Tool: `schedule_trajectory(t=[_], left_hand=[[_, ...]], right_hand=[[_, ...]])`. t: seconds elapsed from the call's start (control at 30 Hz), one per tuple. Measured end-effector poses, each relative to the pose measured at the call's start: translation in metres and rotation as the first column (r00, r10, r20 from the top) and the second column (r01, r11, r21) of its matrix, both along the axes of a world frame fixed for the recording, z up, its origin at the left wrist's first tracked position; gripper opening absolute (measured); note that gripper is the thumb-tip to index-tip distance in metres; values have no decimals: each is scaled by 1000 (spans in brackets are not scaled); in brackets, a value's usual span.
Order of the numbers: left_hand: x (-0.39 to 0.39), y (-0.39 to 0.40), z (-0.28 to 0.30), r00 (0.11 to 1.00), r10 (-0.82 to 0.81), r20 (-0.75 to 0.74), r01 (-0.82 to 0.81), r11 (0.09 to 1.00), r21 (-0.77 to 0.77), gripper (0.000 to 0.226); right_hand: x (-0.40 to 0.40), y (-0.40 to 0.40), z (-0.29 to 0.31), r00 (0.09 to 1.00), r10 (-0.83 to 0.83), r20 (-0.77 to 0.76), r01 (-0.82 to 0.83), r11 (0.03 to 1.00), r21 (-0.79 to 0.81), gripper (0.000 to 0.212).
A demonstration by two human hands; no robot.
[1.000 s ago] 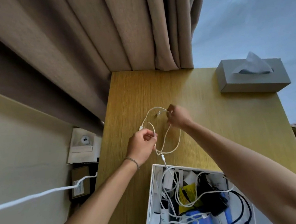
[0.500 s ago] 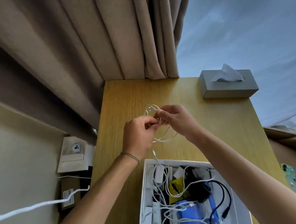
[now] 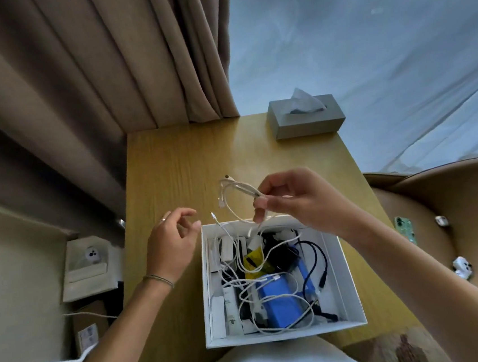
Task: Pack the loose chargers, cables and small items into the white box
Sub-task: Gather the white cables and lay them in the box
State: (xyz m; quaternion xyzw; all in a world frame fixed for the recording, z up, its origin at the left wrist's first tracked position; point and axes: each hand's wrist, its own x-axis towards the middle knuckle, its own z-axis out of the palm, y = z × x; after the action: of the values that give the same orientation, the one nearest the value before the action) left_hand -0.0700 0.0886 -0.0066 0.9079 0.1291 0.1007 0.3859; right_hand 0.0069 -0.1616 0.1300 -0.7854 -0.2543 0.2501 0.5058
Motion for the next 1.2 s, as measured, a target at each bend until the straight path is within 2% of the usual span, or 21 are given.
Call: schedule_trajectory(t=[0.17,0.23,0.37,0.43,0.5,0.57,0.63,0.77,0.87,1.0,1.1,1.2], left_hand=[[-25,-5,-27,998,-8,-69,1,996,-94,22],[-30,-10,-32,997,-11,-81,3,995,-96,22],[-33,-21,-28,999,48,-15,-48,999,23,34],[-31,-27,-22,998,-6,57,-1,992,125,35],[-27,-35,-16,991,-99,86,81,978,190,34],[-19,-45,-10,989,-145,41,133,967,217,34],[-5,-52,-8,991,-124,-52,133,963,235,36],[23,-56,-5,982,-45,-185,98,952,288,29],[22,-61,1,991,-80,-103,108,946,305,29],[-5,-68,5,926,-372,68,321,869,377,36],[-22,-73,-8,878,-479,29,413,784,463,29],[-22,-73,-24,878,-466,-108,453,739,498,24]], right_hand=[[-52,-29,-12,983,45,178,-1,970,-241,6],[-69,-37,-28,943,147,299,-28,930,-367,6],[-93,-50,-70,848,328,416,-74,851,-519,13],[-100,-57,-91,796,385,468,-60,818,-572,10],[-108,-59,-106,759,428,491,-18,768,-640,9],[-115,-58,-119,738,471,482,-3,718,-696,8],[-121,-55,-130,721,521,457,-13,670,-743,3],[-125,-49,-145,728,572,378,-41,586,-809,14],[-120,-47,-150,776,541,325,-77,592,-802,14],[-119,-52,-151,910,323,261,-61,726,-685,28],[-119,-60,-147,954,142,263,37,816,-577,25],[-116,-70,-139,956,-2,292,149,865,-479,24]])
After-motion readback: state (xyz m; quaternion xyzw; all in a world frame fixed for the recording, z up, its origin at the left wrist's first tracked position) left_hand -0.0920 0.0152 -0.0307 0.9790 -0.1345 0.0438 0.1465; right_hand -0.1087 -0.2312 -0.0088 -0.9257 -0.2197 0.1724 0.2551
